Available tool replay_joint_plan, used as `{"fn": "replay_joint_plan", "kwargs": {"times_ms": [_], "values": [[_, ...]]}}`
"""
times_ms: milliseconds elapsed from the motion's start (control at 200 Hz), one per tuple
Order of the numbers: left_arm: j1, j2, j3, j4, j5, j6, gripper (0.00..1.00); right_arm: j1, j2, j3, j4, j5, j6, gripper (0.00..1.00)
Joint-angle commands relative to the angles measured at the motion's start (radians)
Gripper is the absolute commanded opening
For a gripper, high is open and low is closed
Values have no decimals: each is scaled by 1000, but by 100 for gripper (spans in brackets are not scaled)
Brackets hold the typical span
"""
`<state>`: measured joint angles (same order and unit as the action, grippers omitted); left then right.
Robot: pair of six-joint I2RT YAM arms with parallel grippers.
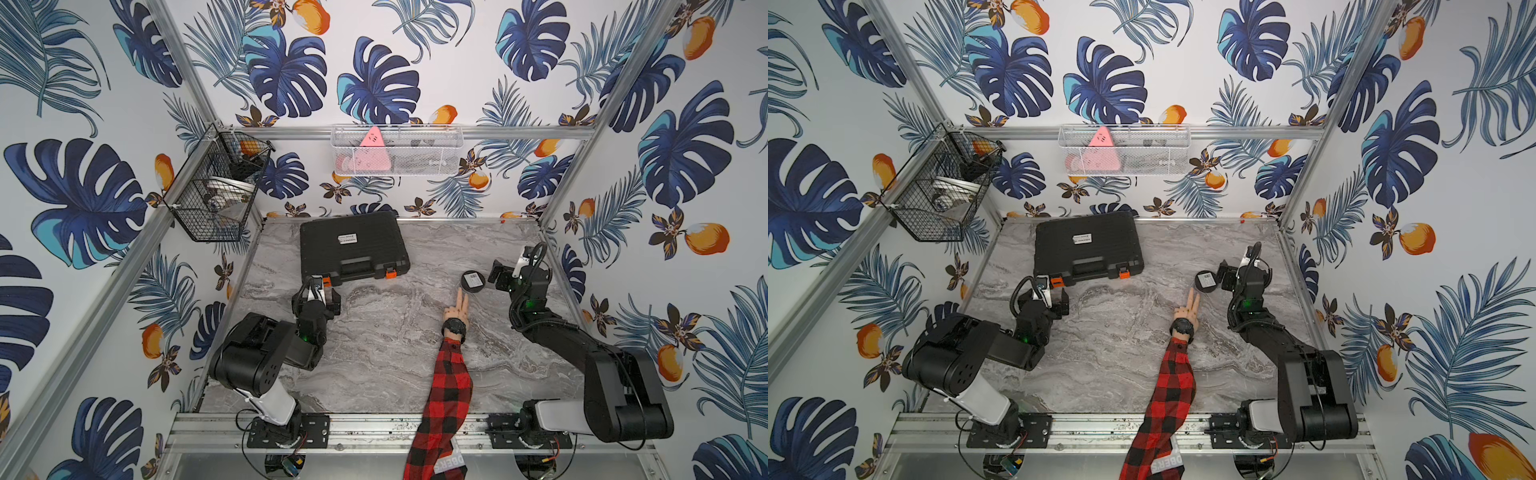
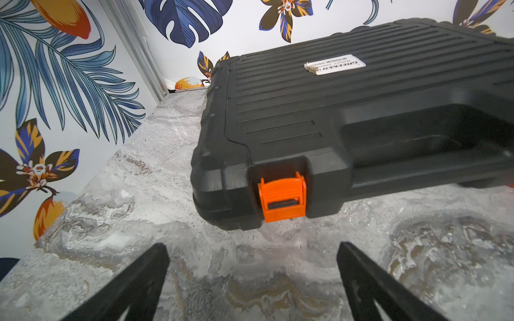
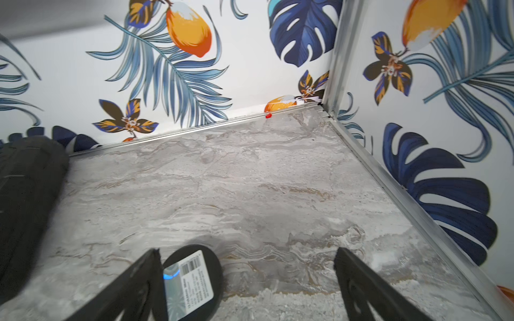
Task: Take off the watch
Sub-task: Adjust the hand at the center of the board.
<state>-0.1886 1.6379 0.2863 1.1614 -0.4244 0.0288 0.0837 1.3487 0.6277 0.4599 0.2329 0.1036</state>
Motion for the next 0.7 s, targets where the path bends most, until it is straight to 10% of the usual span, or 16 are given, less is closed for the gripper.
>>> {"fn": "replay_joint_plan", "kwargs": {"times_ms": [0, 210, 696], "values": [[5, -9, 9, 13, -7, 11, 99, 15, -32, 50, -266, -55, 43, 100], [22, -44, 49, -92, 6, 10, 99, 53, -93, 129, -455, -182, 115, 100], [-71, -272, 551, -1234, -50, -247, 99, 119, -91, 173, -666, -237, 187, 100]]}}
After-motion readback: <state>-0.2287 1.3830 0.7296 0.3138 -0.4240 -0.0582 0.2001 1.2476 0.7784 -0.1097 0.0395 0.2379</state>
